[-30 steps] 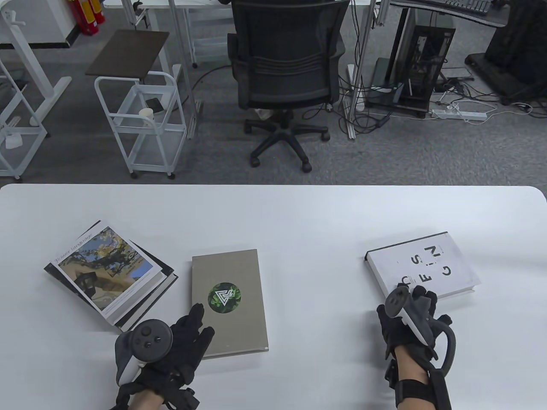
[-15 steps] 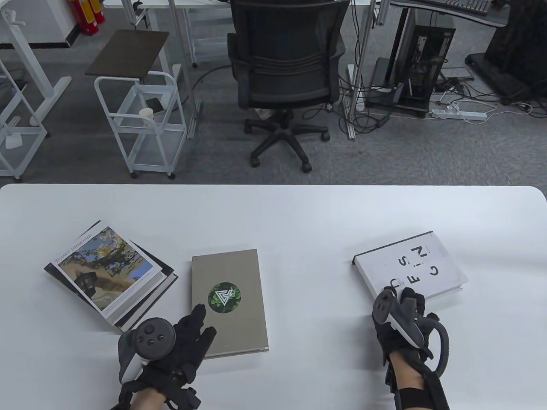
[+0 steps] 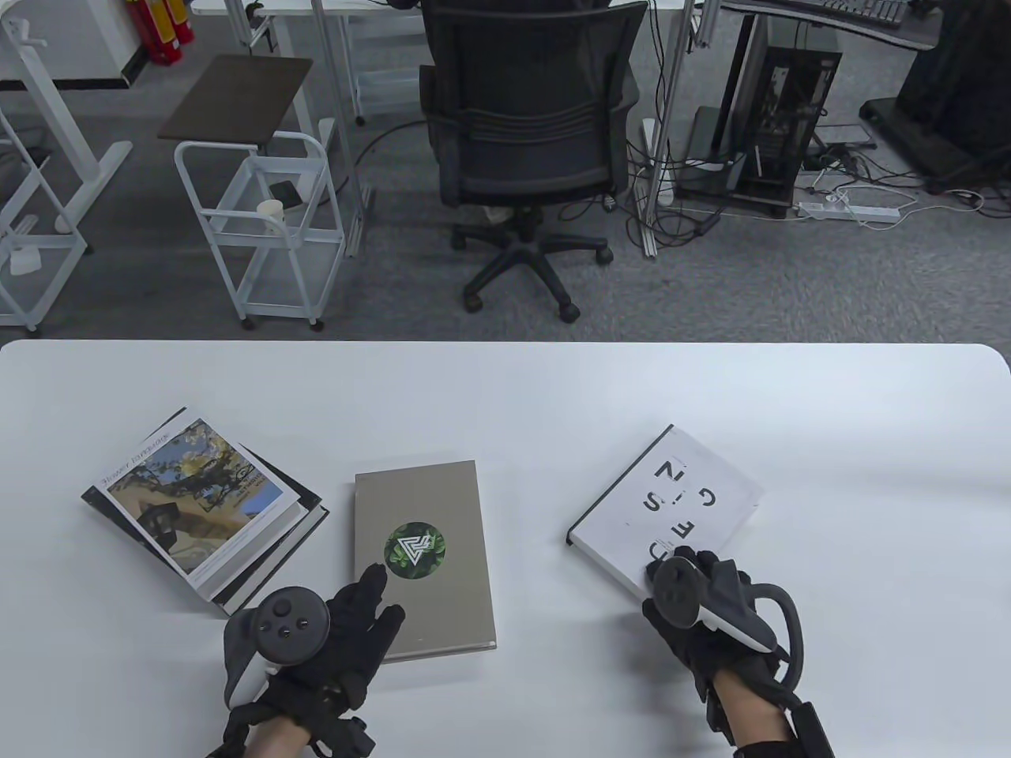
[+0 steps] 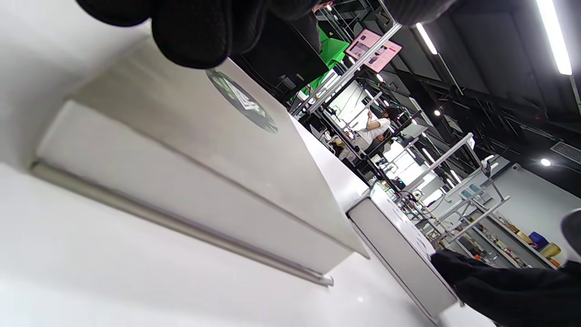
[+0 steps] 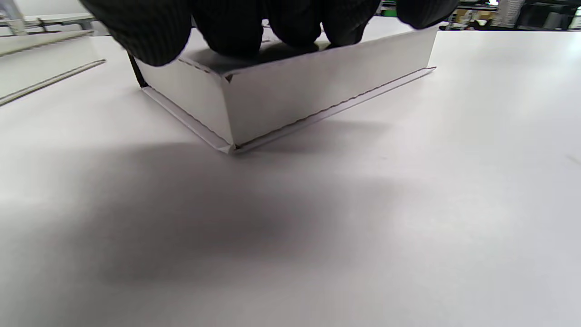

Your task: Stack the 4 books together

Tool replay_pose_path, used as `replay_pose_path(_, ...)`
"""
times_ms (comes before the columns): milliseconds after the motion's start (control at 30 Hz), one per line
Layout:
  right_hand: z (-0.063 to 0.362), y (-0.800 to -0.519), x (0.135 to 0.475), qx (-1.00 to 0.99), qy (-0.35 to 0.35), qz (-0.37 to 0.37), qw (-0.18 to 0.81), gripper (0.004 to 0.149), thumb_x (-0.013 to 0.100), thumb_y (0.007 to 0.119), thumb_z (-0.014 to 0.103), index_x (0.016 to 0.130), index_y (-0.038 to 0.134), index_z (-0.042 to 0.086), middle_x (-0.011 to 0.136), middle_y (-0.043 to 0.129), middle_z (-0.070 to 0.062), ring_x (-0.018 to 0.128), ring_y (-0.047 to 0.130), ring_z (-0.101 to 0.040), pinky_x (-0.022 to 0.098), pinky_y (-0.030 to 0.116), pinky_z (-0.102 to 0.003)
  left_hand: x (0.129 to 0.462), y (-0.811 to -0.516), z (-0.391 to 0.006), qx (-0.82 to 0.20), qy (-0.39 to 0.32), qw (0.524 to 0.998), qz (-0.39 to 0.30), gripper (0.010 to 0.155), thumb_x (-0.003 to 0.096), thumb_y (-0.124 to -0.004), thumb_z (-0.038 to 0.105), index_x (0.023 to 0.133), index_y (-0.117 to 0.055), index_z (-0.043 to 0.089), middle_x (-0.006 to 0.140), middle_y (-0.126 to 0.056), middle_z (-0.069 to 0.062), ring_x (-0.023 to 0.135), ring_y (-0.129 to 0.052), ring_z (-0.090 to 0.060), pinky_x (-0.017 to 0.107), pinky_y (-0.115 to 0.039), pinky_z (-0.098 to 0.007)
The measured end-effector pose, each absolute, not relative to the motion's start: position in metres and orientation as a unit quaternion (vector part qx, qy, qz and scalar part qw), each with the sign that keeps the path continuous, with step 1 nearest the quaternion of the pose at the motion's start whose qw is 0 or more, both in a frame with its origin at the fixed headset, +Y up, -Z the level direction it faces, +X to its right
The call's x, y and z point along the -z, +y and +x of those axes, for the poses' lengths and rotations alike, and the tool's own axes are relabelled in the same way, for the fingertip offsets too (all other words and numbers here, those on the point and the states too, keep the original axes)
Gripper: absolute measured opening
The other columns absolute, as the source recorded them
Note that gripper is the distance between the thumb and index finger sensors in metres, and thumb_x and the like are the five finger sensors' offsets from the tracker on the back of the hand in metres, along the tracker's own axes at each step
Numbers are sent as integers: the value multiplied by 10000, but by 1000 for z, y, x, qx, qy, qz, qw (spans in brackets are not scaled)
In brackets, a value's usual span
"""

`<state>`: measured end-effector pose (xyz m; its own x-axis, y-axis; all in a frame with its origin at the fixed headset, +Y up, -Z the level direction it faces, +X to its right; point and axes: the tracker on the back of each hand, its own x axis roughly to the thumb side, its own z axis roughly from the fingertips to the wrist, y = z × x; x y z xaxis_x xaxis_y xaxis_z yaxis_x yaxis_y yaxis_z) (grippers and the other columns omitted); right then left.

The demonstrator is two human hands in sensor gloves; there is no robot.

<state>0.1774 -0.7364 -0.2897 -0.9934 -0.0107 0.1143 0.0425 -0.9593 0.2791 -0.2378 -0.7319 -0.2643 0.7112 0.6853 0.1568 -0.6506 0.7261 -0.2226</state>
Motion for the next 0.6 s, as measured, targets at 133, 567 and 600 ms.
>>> replay_pose_path(133,172,-733,283,984,-144,-100,38,490,602,624,543,1034,567,319,1134,535,-92,1050,544,-386,767,570,-619,264,-733,-239,-366,-112,921,-80,716,520,-601,516,1079,-454,94,1010,-589,-219,804,-786,-395,607,-638,-615)
replay_pose_path(567,156,-728,249,966,-147,-200,78,448,581,709,515,982,641,327,1101,606,-69,1023,624,-365,752,613,-607,263,-735,-234,-353,-120,924,-88,717,518,-602,520,1079,-459,95,1009,-595,-220,803,-790,-395,604,-641,-615)
replay_pose_path(600,153,-728,247,963,-147,-207,88,450,579,714,512,982,643,324,1098,613,-66,1020,634,-364,752,615,-606,264,-736,-233,-352,-120,924,-90,716,518,-602,520,1079,-459,97,1009,-597,-217,801,-791,-395,604,-642,-615)
